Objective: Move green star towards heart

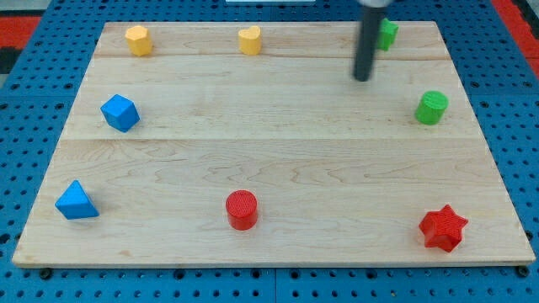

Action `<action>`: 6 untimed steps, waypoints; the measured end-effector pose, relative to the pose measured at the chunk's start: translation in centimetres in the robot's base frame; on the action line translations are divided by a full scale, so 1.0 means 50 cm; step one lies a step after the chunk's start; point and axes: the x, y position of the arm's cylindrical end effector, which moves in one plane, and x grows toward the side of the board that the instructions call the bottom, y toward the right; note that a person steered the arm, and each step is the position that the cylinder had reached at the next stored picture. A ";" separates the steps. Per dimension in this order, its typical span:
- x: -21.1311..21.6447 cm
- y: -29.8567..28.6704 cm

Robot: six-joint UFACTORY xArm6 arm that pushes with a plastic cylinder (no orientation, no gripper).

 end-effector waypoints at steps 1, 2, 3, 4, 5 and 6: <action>-0.112 0.128; -0.190 0.091; -0.201 -0.021; -0.183 -0.116; -0.190 -0.079; -0.169 0.050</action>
